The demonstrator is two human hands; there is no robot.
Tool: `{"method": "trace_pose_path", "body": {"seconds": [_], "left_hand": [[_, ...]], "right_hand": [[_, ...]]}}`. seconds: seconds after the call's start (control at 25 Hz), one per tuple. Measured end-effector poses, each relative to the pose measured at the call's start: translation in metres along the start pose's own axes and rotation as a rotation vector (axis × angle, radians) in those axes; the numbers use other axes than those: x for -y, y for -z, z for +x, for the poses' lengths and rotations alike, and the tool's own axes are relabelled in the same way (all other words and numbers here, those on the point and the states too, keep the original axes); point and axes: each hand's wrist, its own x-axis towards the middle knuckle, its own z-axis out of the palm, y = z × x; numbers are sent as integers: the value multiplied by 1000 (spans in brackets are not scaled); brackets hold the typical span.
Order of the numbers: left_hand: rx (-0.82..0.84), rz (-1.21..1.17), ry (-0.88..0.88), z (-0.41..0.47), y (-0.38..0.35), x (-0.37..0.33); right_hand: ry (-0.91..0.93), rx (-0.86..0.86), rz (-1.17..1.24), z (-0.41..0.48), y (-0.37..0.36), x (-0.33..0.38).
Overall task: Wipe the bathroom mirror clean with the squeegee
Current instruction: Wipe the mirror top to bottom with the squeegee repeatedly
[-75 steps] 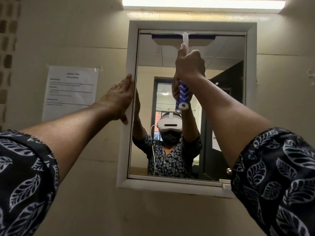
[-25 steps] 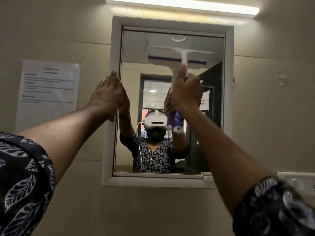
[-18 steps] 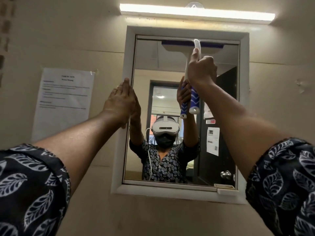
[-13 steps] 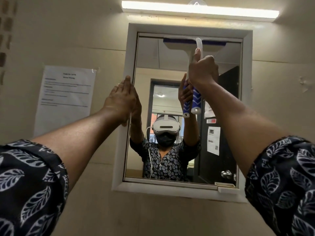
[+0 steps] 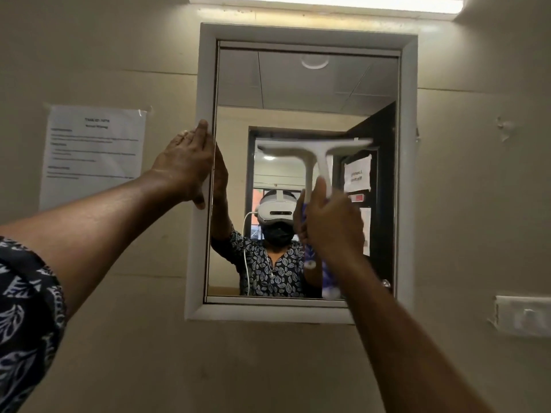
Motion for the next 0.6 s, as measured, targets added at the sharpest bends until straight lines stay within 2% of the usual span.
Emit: {"method": "trace_pose_path", "body": {"seconds": [0.24, 0.4, 0.6], "left_hand": [[7, 5, -5, -2, 4, -2], [9, 11, 3, -2, 4, -4], [14, 22, 10, -1, 4, -6]], "right_hand": [[-232, 53, -105, -148, -6, -76], [-302, 60, -222, -173, -6, -86], [-314, 108, -190, -171, 4, -79]]}}
